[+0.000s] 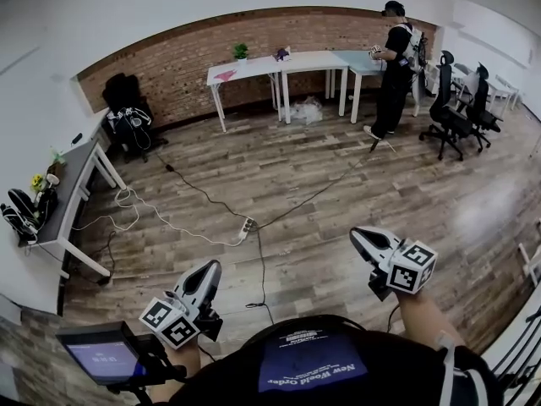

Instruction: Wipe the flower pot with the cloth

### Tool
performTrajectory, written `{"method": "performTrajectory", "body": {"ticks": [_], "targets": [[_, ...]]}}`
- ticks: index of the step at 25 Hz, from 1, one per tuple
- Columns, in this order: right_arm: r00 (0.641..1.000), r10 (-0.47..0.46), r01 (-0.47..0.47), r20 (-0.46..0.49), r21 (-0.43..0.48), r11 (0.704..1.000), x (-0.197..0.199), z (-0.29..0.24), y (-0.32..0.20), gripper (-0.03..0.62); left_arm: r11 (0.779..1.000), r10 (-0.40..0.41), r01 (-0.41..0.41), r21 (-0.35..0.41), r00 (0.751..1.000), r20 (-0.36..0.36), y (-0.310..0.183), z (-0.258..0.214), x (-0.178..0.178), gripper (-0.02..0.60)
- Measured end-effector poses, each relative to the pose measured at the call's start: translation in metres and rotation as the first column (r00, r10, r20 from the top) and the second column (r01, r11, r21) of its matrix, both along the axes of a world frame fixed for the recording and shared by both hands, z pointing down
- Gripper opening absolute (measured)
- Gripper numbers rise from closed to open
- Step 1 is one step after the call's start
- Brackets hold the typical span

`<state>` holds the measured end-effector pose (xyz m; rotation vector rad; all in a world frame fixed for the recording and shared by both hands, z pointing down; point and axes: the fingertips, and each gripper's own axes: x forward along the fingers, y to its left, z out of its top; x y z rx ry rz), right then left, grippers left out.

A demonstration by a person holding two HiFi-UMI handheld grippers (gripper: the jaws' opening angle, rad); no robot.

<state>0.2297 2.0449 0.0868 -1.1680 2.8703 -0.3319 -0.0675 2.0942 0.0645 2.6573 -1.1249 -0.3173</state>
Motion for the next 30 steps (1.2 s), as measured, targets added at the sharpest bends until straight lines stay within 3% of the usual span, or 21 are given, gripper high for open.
{"method": "performTrajectory", "body": {"ticks": [6,14,20,24,30], "targets": [[0.999,-0.047,0.047,0.02,-0.012,0.999,0.029,0.006,-0.068,-0.005,0.998,-0.065,0.065,-0.015,0.998,0.012,-0.049,0.003,0.026,-0.005],[0.984,-0.176,0.177,-0.021,0.028,0.984,0.081,0.003,-0.173,-0.005,0.985,-0.171,0.171,-0.009,0.985,-0.028,-0.129,0.009,0.099,-0.005],[0.973,-0.223,0.225,-0.052,0.036,0.974,0.107,-0.001,-0.231,-0.005,0.984,-0.175,0.174,-0.029,0.984,-0.036,-0.179,0.009,0.142,-0.005],[0.973,-0.227,0.228,-0.04,0.006,0.974,0.102,0.01,-0.256,-0.005,0.984,-0.173,0.172,-0.042,0.984,-0.039,-0.204,0.015,0.138,-0.005],[0.979,-0.197,0.198,-0.052,0.01,0.98,0.067,0.012,-0.306,-0.005,0.992,-0.129,0.128,-0.022,0.989,-0.073,-0.267,0.018,0.103,-0.005]]}}
